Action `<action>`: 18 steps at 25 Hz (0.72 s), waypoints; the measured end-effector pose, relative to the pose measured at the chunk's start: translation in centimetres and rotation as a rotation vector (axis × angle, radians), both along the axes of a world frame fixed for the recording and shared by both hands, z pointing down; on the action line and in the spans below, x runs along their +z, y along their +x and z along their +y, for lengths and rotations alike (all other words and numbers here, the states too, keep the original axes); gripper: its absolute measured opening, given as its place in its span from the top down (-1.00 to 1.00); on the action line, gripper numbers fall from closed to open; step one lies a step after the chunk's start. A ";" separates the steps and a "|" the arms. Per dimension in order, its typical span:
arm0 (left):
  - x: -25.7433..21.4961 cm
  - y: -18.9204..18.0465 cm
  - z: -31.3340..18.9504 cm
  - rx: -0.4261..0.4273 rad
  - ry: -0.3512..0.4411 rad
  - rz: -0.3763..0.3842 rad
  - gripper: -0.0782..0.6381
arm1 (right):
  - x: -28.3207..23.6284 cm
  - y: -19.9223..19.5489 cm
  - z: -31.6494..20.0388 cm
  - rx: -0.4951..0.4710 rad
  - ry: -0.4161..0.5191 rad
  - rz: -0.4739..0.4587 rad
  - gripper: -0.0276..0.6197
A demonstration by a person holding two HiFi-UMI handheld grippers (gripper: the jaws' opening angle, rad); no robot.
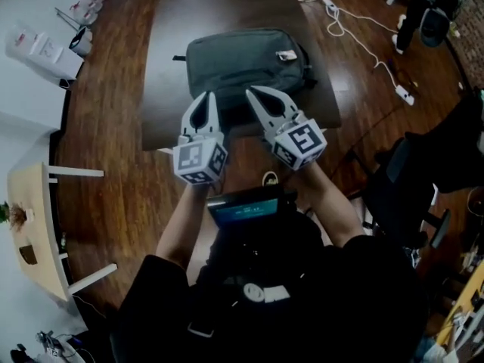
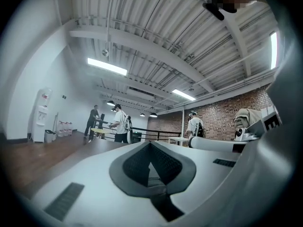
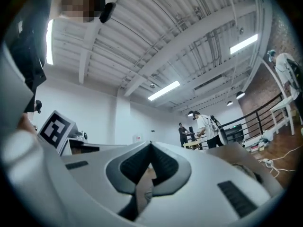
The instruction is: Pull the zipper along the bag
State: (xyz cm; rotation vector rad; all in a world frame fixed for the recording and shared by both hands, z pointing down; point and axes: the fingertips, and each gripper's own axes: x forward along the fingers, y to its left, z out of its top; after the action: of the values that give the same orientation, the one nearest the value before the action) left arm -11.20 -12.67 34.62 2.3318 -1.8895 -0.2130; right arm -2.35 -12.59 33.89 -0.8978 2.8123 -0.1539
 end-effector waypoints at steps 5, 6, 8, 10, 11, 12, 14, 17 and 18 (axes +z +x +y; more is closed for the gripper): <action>0.6 -1.3 5.9 -0.009 -0.035 0.014 0.77 | 0.5 -1.3 5.5 0.046 -0.042 0.063 0.88; 0.4 -1.6 6.8 -0.013 -0.033 0.011 0.77 | 0.5 -1.6 6.5 0.053 -0.042 0.075 0.88; 0.2 -2.1 8.6 -0.020 -0.030 0.004 0.77 | 0.9 -1.9 8.4 0.066 -0.046 0.094 0.88; 0.3 -2.2 10.7 -0.023 -0.034 -0.003 0.77 | 1.2 -1.8 10.5 0.086 -0.059 0.108 0.88; 0.3 -2.2 11.8 -0.024 -0.037 -0.007 0.77 | 1.3 -1.8 11.7 0.094 -0.065 0.113 0.88; 0.3 -2.2 12.8 -0.023 -0.038 -0.010 0.77 | 1.3 -1.9 12.7 0.100 -0.067 0.118 0.88; 0.3 -2.1 14.6 -0.024 -0.043 -0.021 0.77 | 1.3 -2.0 14.7 0.108 -0.069 0.130 0.88; 0.6 -1.3 17.0 -0.016 -0.064 -0.045 0.77 | 1.8 -2.0 17.5 0.125 -0.080 0.162 0.88; 0.7 -0.8 17.7 -0.011 -0.069 -0.053 0.77 | 2.0 -1.8 18.3 0.132 -0.084 0.173 0.88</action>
State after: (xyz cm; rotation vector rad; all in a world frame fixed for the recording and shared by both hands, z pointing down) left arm -12.04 4.99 35.28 2.3043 -1.9026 -0.0858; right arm -4.17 5.68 35.88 -1.1655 2.9093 -0.1852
